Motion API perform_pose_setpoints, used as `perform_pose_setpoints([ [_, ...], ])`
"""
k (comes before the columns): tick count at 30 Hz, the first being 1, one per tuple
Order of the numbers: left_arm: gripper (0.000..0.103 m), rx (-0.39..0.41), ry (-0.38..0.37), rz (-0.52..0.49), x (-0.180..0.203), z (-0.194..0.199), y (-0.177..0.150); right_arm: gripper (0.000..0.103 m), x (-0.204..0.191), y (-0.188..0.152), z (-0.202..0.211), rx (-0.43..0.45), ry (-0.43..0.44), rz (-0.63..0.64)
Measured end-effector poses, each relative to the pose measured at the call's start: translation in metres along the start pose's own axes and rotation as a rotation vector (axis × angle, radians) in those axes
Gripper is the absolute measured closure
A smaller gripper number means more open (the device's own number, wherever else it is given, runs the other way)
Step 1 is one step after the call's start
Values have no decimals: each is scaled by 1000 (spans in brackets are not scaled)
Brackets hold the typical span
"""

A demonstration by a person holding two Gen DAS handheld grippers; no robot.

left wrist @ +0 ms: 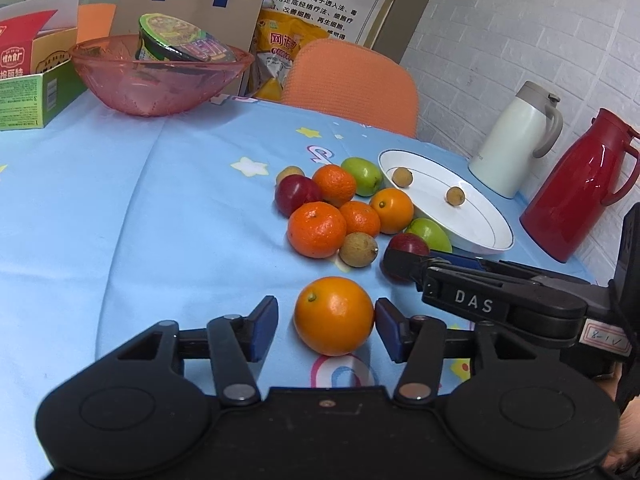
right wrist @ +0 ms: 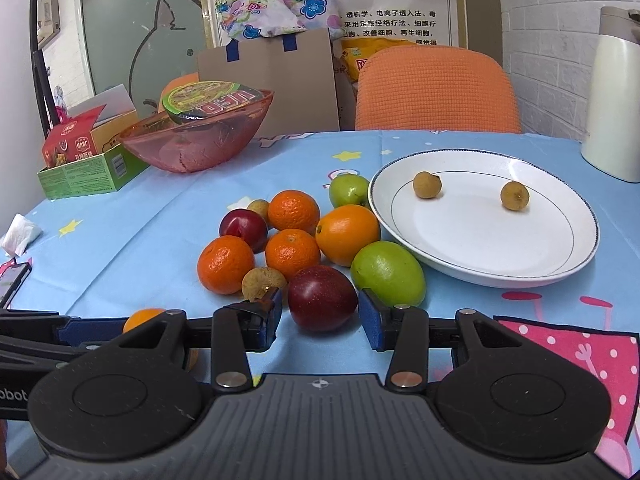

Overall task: Organize fruits
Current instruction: 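Grasp an orange with the left tool while the right tool grasps a dark red plum, then carry the orange and plum over the white plate and release both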

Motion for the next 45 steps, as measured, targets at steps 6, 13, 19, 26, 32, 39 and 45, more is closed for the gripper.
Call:
perform_pose_setpoints([
  [6, 0, -15, 0, -2, 2, -7, -2, 37, -2, -2, 1, 5, -13, 24],
  [13, 0, -8, 6, -6, 8, -1, -2, 37, 8, -4, 23, 37, -3, -2],
  [19, 0, 37, -33, -56, 34, 12, 21, 37, 29, 9, 54, 118, -31, -32],
  [26, 0, 131, -105, -145, 82, 29, 74, 37, 67, 45, 92, 240, -114, -31],
  [32, 0, 146, -136, -170, 112, 10, 115, 36, 97, 70, 104, 299, -180, -30],
  [39, 0, 61, -143, -148, 121, -50, 130, 36, 128, 65, 72, 231, -220, -38],
  [45, 0, 2, -149, -144, 131, -99, 137, 37, 144, 51, 41, 151, -221, -47],
])
Point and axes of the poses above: each gripper's, at about its wrist camera, not at the fingertips, and z roughly against the way its jaws point, x to its right, y to its top, the point moved 8 cm from there along -z, roughly the way its jaws point, and after that the axes turned 10 degrees about -x, right-handed, at the moved point
